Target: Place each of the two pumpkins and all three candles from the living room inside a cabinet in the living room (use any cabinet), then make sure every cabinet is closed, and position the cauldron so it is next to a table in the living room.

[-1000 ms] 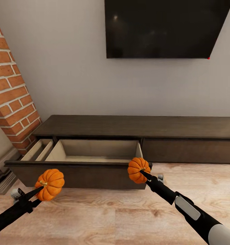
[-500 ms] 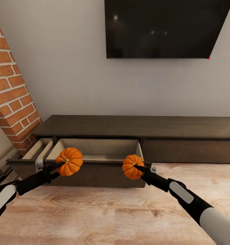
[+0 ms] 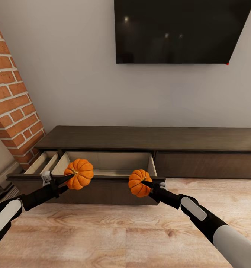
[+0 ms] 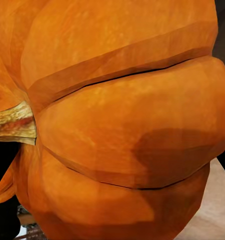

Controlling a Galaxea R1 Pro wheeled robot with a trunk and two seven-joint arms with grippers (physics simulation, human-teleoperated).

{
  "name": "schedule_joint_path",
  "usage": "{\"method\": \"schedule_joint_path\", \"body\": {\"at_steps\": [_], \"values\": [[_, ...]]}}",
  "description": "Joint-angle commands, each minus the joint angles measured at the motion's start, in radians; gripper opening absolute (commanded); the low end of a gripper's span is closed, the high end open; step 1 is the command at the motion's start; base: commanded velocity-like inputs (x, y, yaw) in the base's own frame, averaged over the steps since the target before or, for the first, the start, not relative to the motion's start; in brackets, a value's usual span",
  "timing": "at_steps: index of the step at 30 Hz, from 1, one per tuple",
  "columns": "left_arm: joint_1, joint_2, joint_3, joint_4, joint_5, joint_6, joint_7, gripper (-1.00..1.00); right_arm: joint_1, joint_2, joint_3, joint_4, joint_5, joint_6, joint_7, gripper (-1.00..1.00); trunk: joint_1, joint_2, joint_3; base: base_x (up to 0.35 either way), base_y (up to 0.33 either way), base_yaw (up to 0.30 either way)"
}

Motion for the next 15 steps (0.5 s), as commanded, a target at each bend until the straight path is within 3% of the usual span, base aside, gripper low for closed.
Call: {"method": "schedule_joint_path", "body": {"at_steps": [1, 15], "values": [[-0.001, 0.001, -0.002, 0.001, 0.007, 0.005, 0.002, -1.0, -0.001, -0.001, 0.005, 0.001, -0.007, 0.0, 0.001, -1.0, 0.0, 0.0, -0.001, 0.0, 0.0, 0.0], [-0.001, 0.001, -0.002, 0.015, 0.006, 0.003, 0.003, -1.0, -0.001, 0.002, 0.005, -0.001, -0.007, -0.078, 0.005, -1.0, 0.0, 0.0, -0.001, 0.0, 0.0, 0.0]]}}
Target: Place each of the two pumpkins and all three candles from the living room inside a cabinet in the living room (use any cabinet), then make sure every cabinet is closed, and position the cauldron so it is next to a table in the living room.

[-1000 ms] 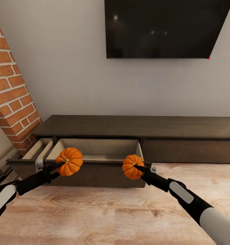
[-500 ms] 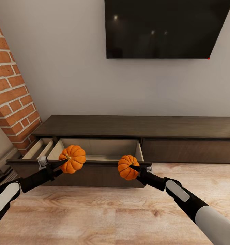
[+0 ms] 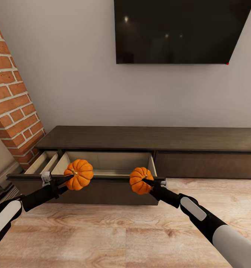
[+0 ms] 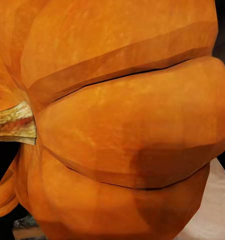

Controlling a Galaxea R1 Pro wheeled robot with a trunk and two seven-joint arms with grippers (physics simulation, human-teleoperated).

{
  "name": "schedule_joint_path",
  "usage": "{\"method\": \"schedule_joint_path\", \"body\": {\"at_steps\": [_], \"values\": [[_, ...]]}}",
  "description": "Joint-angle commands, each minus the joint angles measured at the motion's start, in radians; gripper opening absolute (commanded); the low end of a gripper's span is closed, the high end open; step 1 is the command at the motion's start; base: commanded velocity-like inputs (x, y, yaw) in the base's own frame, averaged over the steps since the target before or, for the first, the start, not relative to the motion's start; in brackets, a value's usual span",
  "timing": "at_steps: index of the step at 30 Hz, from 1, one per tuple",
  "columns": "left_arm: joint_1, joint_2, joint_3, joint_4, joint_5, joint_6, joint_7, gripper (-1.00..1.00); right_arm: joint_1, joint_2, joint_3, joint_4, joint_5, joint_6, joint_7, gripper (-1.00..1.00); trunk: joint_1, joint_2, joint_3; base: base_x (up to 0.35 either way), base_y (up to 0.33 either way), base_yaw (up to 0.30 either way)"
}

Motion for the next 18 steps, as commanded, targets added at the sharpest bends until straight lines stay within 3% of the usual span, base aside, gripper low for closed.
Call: {"method": "schedule_joint_path", "body": {"at_steps": [1, 6, 15, 18], "values": [[-0.001, 0.001, -0.001, 0.001, 0.007, 0.005, 0.002, -1.0, -0.001, 0.004, 0.005, 0.0, -0.008, -0.001, 0.001, -1.0, 0.0, 0.0, -0.001, 0.0, 0.0, 0.0], [-0.001, 0.001, 0.009, -0.006, 0.009, 0.006, 0.002, -1.0, -0.001, 0.029, 0.003, 0.0, -0.008, -0.007, 0.002, -1.0, 0.0, 0.0, -0.001, 0.0, 0.0, 0.0], [-0.001, -0.017, 0.014, -0.006, 0.008, 0.003, 0.003, -1.0, -0.003, 0.032, 0.003, -0.002, -0.007, -0.033, 0.005, -1.0, 0.0, 0.0, -0.001, 0.0, 0.0, 0.0], [-0.001, -0.018, 0.058, -0.006, 0.005, 0.003, 0.003, -1.0, -0.004, 0.035, 0.003, -0.002, -0.007, -0.04, 0.006, -1.0, 0.0, 0.0, -0.001, 0.0, 0.0, 0.0]]}}
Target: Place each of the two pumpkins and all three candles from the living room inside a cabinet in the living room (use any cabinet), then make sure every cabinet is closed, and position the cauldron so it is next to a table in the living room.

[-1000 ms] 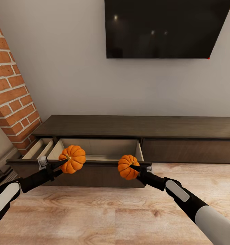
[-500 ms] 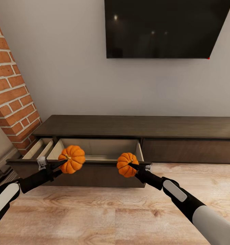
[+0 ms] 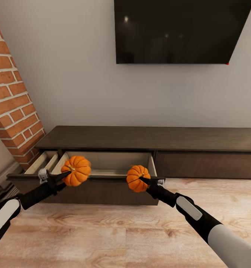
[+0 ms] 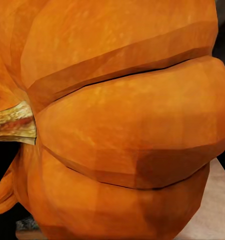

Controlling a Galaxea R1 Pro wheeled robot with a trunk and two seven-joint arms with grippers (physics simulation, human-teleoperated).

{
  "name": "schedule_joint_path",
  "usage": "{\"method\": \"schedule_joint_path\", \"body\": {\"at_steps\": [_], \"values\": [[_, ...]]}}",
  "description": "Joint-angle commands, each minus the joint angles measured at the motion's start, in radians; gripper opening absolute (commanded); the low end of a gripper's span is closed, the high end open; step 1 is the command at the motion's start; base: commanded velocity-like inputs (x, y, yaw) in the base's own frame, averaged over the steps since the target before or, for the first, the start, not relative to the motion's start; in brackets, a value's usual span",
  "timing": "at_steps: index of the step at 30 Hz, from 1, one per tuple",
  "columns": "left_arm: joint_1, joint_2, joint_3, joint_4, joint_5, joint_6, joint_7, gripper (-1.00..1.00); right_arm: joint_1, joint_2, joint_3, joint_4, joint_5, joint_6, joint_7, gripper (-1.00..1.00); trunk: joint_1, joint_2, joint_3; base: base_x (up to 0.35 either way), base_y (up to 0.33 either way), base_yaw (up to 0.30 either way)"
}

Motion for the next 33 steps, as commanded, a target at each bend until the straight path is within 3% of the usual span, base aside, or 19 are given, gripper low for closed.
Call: {"method": "schedule_joint_path", "body": {"at_steps": [1, 3, 6, 9, 17, 21, 26, 33], "values": [[0.0, 0.0, 0.012, 0.0, 0.002, 0.007, 0.002, -1.0, -0.001, 0.006, 0.005, 0.0, -0.008, -0.003, 0.0, -1.0, 0.0, 0.0, -0.001, 0.0, 0.0, 0.0], [0.0, -0.001, 0.027, 0.0, 0.0, 0.007, 0.003, -1.0, -0.001, 0.031, 0.005, 0.001, -0.001, -0.026, -0.002, -1.0, 0.0, 0.0, -0.001, 0.0, 0.0, 0.0], [0.0, -0.002, 0.036, 0.0, -0.001, 0.007, 0.002, -1.0, -0.001, 0.053, 0.004, 0.002, 0.042, -0.051, 0.003, -1.0, 0.0, 0.0, -0.001, 0.0, 0.0, 0.0], [0.0, -0.002, 0.041, 0.0, -0.002, 0.009, 0.002, -1.0, -0.001, 0.061, 0.001, 0.001, 0.068, -0.06, 0.007, -1.0, 0.0, 0.0, -0.001, 0.0, 0.0, 0.0], [0.0, -0.014, 0.038, 0.0, -0.003, 0.009, 0.002, -1.0, -0.002, 0.069, -0.004, 0.0, 0.075, -0.064, -0.006, -1.0, 0.0, 0.0, -0.001, 0.0, 0.0, 0.0], [0.0, -0.032, 0.038, 0.0, -0.003, 0.009, 0.002, -1.0, -0.002, 0.074, -0.039, 0.001, 0.068, -0.063, -0.013, -1.0, 0.0, 0.0, -0.001, 0.0, 0.0, 0.0], [0.0, -0.037, 0.039, 0.0, -0.003, 0.008, 0.003, -1.0, -0.001, 0.12, -0.123, 0.003, 0.07, -0.064, -0.026, -1.0, 0.0, 0.0, -0.001, 0.0, 0.0, 0.0], [0.0, -0.037, 0.043, -0.002, 0.008, 0.009, 0.073, -1.0, -0.001, 0.127, -0.143, 0.004, 0.073, -0.064, -0.025, -1.0, 0.0, 0.0, -0.001, 0.0, 0.0, 0.0]]}}
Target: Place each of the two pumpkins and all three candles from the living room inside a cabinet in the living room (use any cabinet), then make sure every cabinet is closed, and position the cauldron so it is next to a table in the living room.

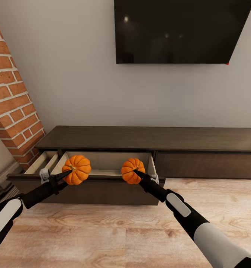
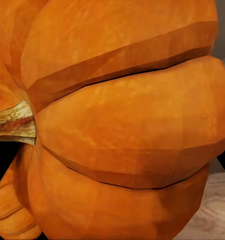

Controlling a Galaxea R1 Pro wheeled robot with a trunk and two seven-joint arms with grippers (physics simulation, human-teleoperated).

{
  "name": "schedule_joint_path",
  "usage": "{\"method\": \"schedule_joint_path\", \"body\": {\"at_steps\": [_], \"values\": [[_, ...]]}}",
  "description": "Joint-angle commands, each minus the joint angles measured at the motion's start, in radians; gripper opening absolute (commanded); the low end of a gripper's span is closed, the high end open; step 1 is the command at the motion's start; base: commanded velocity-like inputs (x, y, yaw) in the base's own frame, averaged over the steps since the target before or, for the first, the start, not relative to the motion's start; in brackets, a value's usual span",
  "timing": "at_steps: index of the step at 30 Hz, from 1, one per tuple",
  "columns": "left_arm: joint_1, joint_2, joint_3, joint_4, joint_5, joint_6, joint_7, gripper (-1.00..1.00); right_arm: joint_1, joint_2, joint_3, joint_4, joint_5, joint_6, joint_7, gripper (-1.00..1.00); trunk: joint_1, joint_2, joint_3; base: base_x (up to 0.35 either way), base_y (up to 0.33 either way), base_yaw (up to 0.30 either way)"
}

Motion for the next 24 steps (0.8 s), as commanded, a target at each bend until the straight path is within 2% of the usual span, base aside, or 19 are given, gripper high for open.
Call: {"method": "schedule_joint_path", "body": {"at_steps": [1, 17, 24], "values": [[-0.001, 0.001, -0.001, -0.002, 0.008, 0.005, 0.007, -1.0, -0.001, -0.001, 0.003, 0.0, -0.01, 0.002, 0.002, -1.0, 0.0, 0.0, -0.001, 0.0, 0.0, 0.0], [-0.001, 0.001, -0.002, -0.006, 0.009, 0.006, 0.016, -1.0, -0.001, 0.0, 0.002, 0.003, -0.009, -0.005, 0.011, -1.0, -0.007, 0.003, 0.057, 0.0, 0.0, 0.0], [-0.001, 0.001, -0.002, -0.006, 0.009, 0.006, 0.017, -1.0, -0.001, 0.0, 0.004, 0.004, -0.009, -0.049, 0.003, -1.0, -0.01, 0.005, 0.084, 0.0, 0.0, 0.0]]}}
